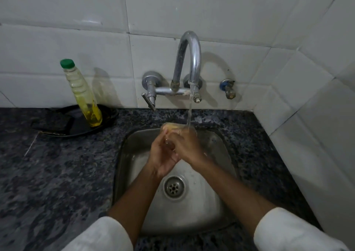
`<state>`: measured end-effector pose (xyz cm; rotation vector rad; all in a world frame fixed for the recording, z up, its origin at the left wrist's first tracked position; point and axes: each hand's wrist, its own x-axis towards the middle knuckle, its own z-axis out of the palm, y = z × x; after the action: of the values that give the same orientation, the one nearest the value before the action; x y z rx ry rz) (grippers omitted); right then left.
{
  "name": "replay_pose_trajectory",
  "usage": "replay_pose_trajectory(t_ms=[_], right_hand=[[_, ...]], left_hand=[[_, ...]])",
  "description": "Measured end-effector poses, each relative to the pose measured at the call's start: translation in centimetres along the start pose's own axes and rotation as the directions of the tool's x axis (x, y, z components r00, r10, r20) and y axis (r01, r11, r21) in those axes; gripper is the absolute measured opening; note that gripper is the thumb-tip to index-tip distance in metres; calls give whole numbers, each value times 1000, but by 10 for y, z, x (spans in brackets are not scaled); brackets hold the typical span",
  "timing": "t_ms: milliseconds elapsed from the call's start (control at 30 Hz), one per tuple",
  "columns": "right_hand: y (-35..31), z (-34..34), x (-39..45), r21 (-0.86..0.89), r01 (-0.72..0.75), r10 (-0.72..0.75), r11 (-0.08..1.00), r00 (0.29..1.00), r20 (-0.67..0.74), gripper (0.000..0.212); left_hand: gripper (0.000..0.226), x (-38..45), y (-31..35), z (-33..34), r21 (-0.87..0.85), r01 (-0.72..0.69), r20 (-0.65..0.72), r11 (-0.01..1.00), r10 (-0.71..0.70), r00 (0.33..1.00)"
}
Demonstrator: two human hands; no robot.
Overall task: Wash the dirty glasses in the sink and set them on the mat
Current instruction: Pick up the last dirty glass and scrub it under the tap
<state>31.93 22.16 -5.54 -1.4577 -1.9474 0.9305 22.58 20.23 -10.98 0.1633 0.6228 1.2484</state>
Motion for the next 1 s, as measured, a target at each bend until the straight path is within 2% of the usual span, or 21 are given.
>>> replay_pose_trajectory(t_ms=[67, 133, 200, 233, 267, 333, 367, 400, 433, 467, 533, 567, 600, 667, 733, 800, 833, 867, 900, 933, 1000], right_hand=[[-10, 7, -3, 240, -65, 66, 969, 998, 3, 21], [-10, -10, -12, -121, 208, -178, 971, 958, 223, 12], [-8, -25, -21, -598, 392, -125, 700, 890, 438, 19], [-3, -27, -22, -690, 396, -102, 606, 899, 426, 22], [-1, -26, -23, -701, 369, -132, 610, 920, 369, 23], [-6, -13, -17, -520, 237, -198, 821, 972, 129, 23], [-10, -7, -12, -238, 110, -124, 965, 991, -43, 22], [-13, -4, -5, 145, -48, 65, 988, 991, -113, 19], [-18, -5, -1, 440, -177, 229, 880, 971, -67, 17], [-17, -6, 0, 506, -205, 252, 838, 967, -27, 17], [-7, -18, -5, 131, 55, -59, 990, 998, 27, 21], [5, -23, -7, -206, 249, -218, 946, 962, 164, 25], [13, -31, -8, -475, 384, -254, 792, 914, 315, 29], [21, -40, -14, -654, 470, -199, 593, 872, 447, 33], [14, -29, -17, -523, 357, -262, 774, 932, 250, 29], [-2, -14, -15, 65, 94, -85, 993, 988, -127, 26], [-11, -9, -14, 341, -39, 98, 939, 983, -158, 28], [-14, -7, -15, 413, -60, 129, 909, 981, -142, 26], [-10, -10, -17, 307, 27, 7, 951, 994, -109, 21], [-2, -16, -18, 34, 172, -172, 985, 985, 0, 19], [14, -28, -20, -503, 381, -254, 776, 918, 303, 31]], left_hand=[[29, 0, 4, 4, -70, -45, 44, 997, 48, 998], [33, 3, 18, 8, 96, 9, -50, 995, -5, 999], [43, 2, 29, 12, 360, 151, -164, 920, -97, 982], [47, 2, 30, 12, 430, 182, -189, 884, -108, 976], [49, 1, 29, 12, 444, 161, -175, 882, -91, 980], [47, -2, 20, 13, 313, 44, -54, 949, -28, 998], [41, -4, 14, 14, 199, 3, -1, 980, -3, 1000], [34, -6, 10, 17, 88, -15, 30, 996, 12, 999], [28, -6, 7, 18, 19, -31, 43, 999, 30, 999], [26, -4, 6, 18, 2, -45, 42, 999, 45, 998], [30, 1, 10, 16, 78, -29, 22, 997, 27, 999], [36, 2, 15, 16, 160, 23, -23, 987, -20, 1000], [44, 3, 18, 13, 257, 103, -87, 961, -83, 993], [53, 4, 16, 6, 369, 231, -174, 900, -177, 969], [49, 0, 5, 4, 303, 189, -113, 934, -162, 980], [35, 0, -9, 5, 108, 78, -30, 991, -75, 997], [31, 2, -13, 6, 36, 34, -7, 999, -34, 999], [31, 5, -11, 8, 7, -5, 18, 1000, 5, 1000], [35, 6, -6, 11, 22, -26, 20, 999, 26, 999], [39, 7, 1, 13, 78, -27, 1, 997, 27, 1000], [47, 8, 14, 13, 274, 34, -26, 961, -28, 999]])
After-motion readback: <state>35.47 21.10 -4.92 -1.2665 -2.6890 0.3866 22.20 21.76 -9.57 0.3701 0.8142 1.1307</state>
